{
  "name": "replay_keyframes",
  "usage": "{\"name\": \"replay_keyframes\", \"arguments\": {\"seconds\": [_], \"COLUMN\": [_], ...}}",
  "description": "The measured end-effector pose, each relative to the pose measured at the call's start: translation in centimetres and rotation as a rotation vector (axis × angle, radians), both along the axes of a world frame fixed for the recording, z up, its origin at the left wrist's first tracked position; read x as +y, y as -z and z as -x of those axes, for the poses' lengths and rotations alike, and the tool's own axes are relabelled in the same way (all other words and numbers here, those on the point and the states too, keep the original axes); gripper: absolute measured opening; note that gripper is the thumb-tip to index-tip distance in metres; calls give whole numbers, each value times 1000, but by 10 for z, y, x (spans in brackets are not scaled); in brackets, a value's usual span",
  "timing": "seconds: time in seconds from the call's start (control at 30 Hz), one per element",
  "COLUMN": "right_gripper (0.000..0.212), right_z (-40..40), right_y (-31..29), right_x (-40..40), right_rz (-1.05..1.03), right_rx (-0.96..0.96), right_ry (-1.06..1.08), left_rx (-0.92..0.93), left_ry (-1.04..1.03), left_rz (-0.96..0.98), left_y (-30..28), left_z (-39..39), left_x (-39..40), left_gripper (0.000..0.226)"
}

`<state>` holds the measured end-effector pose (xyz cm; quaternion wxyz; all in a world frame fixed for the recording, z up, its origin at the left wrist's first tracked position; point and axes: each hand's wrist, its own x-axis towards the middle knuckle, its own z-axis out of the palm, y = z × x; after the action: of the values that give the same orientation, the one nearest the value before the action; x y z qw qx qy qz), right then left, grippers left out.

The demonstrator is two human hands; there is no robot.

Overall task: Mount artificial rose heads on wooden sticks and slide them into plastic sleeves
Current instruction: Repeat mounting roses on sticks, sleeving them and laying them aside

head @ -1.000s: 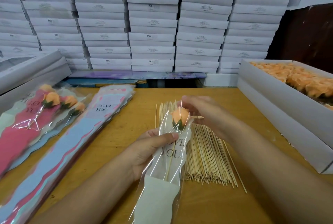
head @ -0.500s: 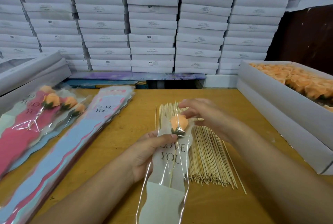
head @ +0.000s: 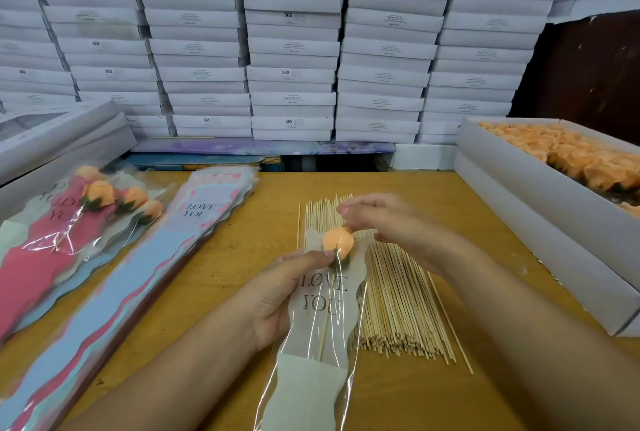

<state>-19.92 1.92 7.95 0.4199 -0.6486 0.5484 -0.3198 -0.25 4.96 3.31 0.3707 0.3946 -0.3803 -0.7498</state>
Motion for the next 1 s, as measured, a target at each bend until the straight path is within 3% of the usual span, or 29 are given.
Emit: {"name": "replay_keyframes", "arguments": {"seconds": [0.07,0.2,0.43,0.67,0.83,1.0], "right_gripper": [25,30,26,37,68,78], "right_z": [0,1,-6,-4,-3,-9], "right_y": [-1,-1,-2,-3,9,24], "right_x": [-1,-2,-3,-1,2,18], "right_rz": [9,24,34,11,24,-218], "right_rx": [24,29,53,49,-64,-348], "right_ry": [-13,-26,-18,-69,185,191], "left_rx": [7,-32,-94,-88,-75,-58], "left_ry": [15,-31,-90,-74,-147,-166], "left_rz": [-15,-13,-64,-60,-44,-13], "left_y": [-1,-2,-5,-7,-6,-5], "left_z": [-1,1,2,2,2,5], "left_x": [0,2,2,3,1,2], "left_gripper": [11,41,72,73,76,73]}}
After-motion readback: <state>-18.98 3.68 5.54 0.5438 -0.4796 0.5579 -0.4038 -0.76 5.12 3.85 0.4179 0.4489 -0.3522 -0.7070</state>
